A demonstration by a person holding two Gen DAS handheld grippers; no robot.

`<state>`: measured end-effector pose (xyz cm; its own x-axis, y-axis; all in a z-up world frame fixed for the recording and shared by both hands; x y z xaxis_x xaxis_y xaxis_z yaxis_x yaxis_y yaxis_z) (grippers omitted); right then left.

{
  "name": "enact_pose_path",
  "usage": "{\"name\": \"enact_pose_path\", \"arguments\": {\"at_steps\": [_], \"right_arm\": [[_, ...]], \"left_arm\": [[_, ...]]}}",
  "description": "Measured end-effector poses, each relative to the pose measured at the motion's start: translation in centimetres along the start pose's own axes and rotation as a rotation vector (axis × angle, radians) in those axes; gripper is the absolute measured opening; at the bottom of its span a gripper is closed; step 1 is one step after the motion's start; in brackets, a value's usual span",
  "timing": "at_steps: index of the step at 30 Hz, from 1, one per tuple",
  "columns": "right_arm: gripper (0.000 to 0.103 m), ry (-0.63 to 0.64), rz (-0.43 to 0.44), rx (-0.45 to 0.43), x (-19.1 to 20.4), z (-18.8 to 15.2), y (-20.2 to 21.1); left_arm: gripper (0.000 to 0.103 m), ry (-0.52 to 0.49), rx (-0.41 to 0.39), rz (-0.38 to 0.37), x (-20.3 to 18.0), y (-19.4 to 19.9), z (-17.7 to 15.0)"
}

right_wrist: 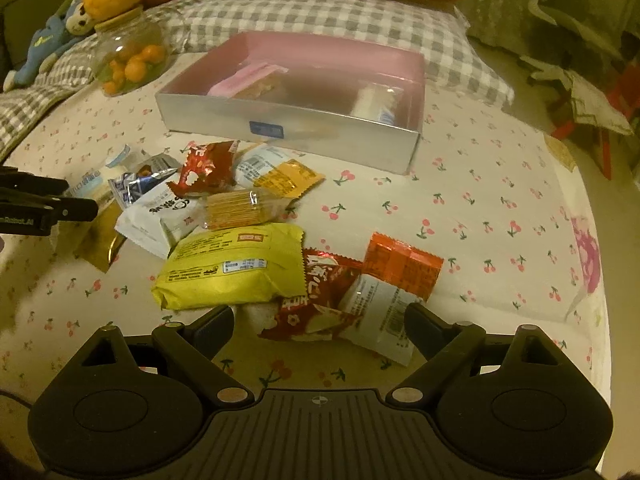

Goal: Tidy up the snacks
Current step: 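Grasp the white-and-blue milk bread packet with the left tool while the right tool grasps the red cartoon packet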

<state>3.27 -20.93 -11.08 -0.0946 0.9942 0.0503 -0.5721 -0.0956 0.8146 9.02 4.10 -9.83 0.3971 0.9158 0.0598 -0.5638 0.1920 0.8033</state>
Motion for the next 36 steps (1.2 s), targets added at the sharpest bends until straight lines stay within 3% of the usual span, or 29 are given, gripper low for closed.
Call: {"name": "enact_pose_path", "arguments": {"at_steps": [8, 12, 14, 20, 36], "right_arm": [[0.069, 0.041, -0.015, -0.016, 0.1, 0.1, -0.3], [0.049, 0.071, -0.003, -0.021, 0.6, 0.2, -0.2], [0.049, 0.08, 0.0, -0.017, 0.9, 0.2, -0.2], [0.049, 0.074, 0.0, -0.009, 1.0, 0.4, -0.1], [0.049, 0.022, 0.007, -0.06, 0.4, 1.8, 2.7]], "left_arm": [[0.052, -0.01, 0.016, 0.009, 0.0, -0.7, 0.1], [0.044, -0.012, 0.015, 0.001, -0.1, -0.9, 0.4], [0.037, -0.014, 0.014, 0.0, -0.2, -0.9, 0.5], [0.028, 0.011, 0.009, -0.001, 0.0, -0.8, 0.7], [0.026, 0.073, -0.017, -0.046, -0.2, 0.4, 1.4]]}}
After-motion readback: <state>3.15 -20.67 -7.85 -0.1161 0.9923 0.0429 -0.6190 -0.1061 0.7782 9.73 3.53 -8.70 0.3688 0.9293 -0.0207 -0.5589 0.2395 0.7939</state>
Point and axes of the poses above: each gripper's, at about its wrist camera, not at the fingertips, and y roughly against the way its jaws point, x to its left, z to its top, the point moved 5 cm from there along -y, roughly the way its jaws point, and after that the axes turned 7 degrees about -y, right-handed, at the moved point
